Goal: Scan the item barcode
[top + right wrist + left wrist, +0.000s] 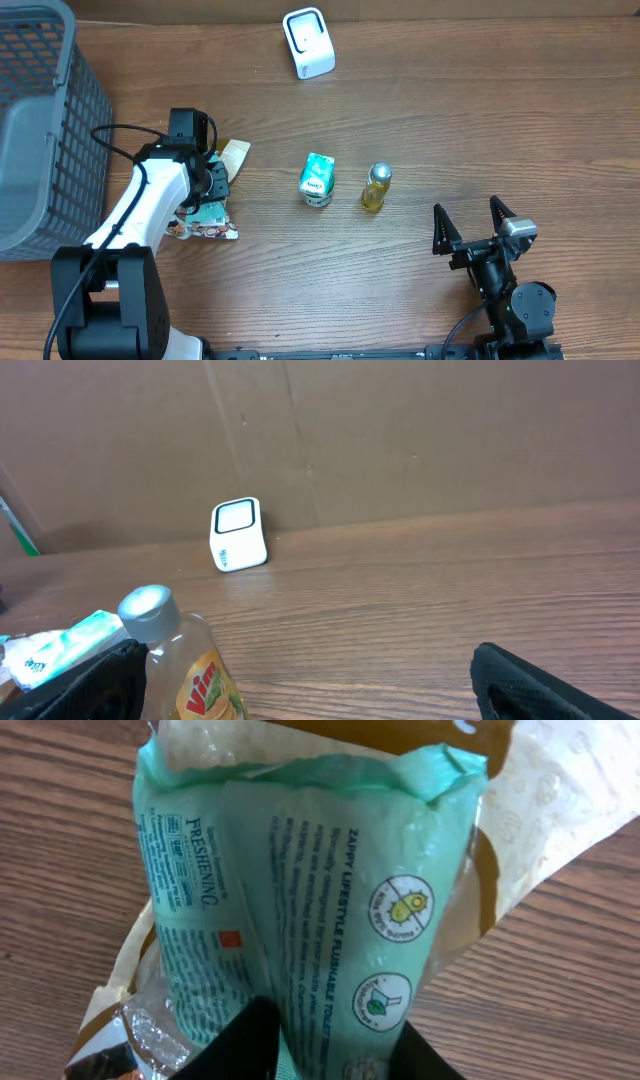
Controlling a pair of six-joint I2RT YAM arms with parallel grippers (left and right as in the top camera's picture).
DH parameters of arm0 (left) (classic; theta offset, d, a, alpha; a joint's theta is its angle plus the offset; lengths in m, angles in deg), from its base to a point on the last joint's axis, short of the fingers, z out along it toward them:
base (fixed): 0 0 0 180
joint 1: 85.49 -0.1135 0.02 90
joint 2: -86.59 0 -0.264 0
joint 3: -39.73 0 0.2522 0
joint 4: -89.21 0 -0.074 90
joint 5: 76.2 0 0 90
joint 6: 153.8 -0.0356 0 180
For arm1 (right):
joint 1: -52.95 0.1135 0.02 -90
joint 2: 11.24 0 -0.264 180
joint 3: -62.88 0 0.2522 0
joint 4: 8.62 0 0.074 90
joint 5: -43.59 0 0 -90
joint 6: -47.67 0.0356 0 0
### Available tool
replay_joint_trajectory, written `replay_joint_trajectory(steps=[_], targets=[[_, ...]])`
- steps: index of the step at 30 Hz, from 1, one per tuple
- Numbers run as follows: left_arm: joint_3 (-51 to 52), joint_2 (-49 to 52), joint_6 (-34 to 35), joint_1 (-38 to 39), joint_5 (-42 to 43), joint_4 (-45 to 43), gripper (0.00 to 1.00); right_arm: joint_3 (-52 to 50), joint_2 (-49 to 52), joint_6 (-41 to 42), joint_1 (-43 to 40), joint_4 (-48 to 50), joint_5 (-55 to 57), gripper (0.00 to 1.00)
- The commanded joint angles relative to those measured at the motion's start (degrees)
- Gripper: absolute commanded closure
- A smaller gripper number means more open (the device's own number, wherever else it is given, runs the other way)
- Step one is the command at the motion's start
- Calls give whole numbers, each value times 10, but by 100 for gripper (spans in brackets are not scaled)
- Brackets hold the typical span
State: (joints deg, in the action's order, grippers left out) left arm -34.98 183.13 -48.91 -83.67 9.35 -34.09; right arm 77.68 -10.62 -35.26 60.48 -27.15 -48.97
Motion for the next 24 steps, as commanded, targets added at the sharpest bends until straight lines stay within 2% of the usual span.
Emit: replay_joint_trajectory(steps=[1,3,6,10,13,14,16,18,24], targets=[[-27,-12,3,-4,15,12,70,-6,-5,2,-3,1,3,0],[-43,-28,3,-4,14,22,69,-6,-5,2,-3,1,3,0],[-53,-40,3,-4,13,23,83,-6,-5,2,-3,1,3,0],[-57,-46,3,-4,12,23,95,-6,-5,2,-3,1,3,0],[-55,-45,-1,-4,11,33,96,-6,-5,2,-3,1,3,0],[-55,-45,-1,-4,9,38,91,-6,-5,2,-3,1,3,0],[-55,-44,-1,-4,-7,42,73,-6,-5,2,-3,1,3,0],[-55,-44,2,-5,-15,39,62,-6,-5,2,-3,1,3,0],[-54,-36,3,-27,7,38,41,-6,-5,2,-3,1,3,0]])
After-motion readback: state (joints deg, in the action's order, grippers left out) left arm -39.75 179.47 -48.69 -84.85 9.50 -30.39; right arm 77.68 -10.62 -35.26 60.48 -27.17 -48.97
